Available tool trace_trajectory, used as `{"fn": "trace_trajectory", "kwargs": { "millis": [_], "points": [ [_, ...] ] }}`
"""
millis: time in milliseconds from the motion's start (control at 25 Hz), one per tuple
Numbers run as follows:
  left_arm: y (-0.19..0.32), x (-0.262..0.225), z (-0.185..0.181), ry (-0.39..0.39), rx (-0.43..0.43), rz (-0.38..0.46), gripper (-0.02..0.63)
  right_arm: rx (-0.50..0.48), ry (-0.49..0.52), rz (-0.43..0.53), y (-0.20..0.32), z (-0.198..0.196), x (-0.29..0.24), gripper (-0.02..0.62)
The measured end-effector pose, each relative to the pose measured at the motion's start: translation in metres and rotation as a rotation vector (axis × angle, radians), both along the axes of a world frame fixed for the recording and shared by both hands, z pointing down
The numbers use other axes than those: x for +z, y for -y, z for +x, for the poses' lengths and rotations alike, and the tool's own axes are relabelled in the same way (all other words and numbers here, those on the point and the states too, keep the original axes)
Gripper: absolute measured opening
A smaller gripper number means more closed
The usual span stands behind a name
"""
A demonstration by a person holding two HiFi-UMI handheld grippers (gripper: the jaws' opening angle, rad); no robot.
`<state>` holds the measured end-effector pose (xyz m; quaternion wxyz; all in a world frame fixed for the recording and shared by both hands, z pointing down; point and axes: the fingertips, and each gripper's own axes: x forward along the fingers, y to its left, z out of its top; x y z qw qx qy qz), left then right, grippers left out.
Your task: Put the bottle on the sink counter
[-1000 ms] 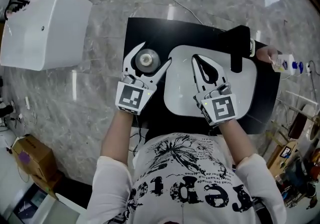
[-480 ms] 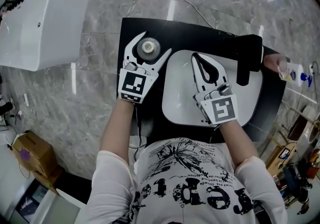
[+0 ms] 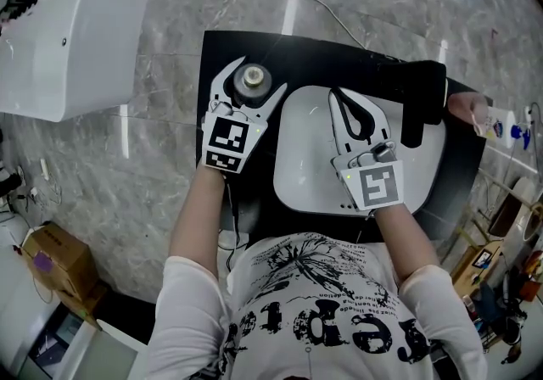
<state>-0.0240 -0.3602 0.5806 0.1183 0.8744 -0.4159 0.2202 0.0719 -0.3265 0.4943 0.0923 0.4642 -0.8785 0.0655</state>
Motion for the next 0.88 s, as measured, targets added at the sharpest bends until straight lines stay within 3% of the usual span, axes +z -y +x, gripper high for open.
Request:
{"fn": "trace_trajectory", "kwargs": {
  "millis": [480, 880],
  "points": [
    [-0.006, 0.007, 0.005, 0.054, 0.038, -0.019, 0.348, 0.015, 0.011, -0.021, -0.003, 0.007, 0.003, 0.015],
    [-0.025, 0.001, 0.002, 0.016, 0.024, -0.047, 0.368, -0.009, 0.006, -0.038, -0.017, 0.0, -0.004, 0.014]
  ]
}}
